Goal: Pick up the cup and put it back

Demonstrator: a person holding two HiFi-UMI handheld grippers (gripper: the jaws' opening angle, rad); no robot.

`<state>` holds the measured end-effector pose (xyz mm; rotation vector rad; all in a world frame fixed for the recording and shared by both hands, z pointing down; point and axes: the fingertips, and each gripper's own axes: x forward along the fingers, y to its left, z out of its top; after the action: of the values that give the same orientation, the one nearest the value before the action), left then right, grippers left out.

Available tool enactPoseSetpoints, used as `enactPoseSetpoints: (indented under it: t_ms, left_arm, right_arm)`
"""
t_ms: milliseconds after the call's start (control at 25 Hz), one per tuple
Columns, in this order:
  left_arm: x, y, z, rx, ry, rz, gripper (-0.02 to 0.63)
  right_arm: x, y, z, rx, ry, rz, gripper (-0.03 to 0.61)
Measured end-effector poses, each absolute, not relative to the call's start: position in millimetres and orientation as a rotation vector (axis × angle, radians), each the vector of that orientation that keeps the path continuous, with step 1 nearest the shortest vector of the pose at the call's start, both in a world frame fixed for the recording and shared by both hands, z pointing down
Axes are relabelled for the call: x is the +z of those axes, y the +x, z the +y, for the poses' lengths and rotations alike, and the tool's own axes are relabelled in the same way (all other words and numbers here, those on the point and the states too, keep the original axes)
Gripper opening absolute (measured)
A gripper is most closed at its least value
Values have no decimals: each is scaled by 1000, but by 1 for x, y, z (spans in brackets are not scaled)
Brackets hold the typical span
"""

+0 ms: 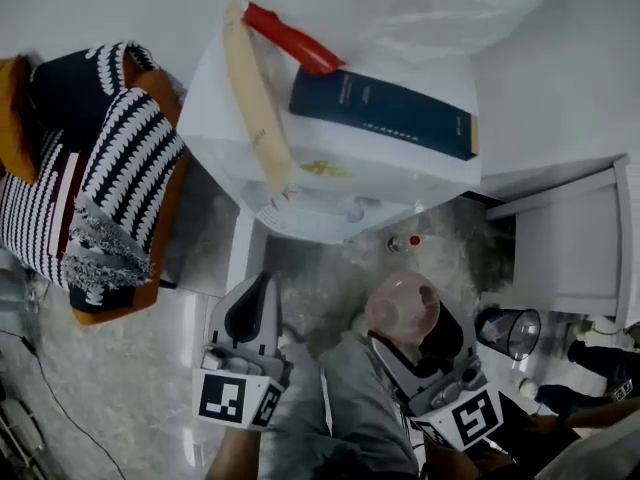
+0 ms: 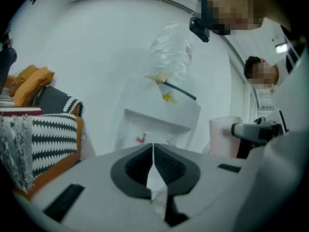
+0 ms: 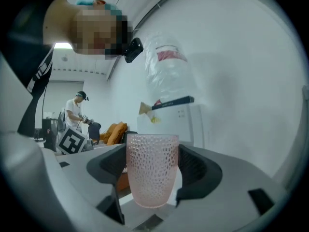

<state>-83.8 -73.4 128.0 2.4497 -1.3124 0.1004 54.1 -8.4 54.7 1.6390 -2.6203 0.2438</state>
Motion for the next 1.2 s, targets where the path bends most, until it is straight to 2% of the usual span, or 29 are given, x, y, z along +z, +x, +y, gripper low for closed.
enactPoseSetpoints:
  t_ms: [320, 720, 1200]
  left_arm:
    - [-3, -74, -48, 134, 2478, -1238, 18]
    - [-162, -88, 31, 4, 2499, -1330, 18]
    - [-270, -97, 99, -134, 2546, -1384, 18]
  right_arm:
    - [-80, 26, 10, 285, 1664, -2672, 337]
    - [-229, 11, 66, 62, 1596, -2774, 337]
    - [-378, 27, 96, -191, 1688, -2787, 337]
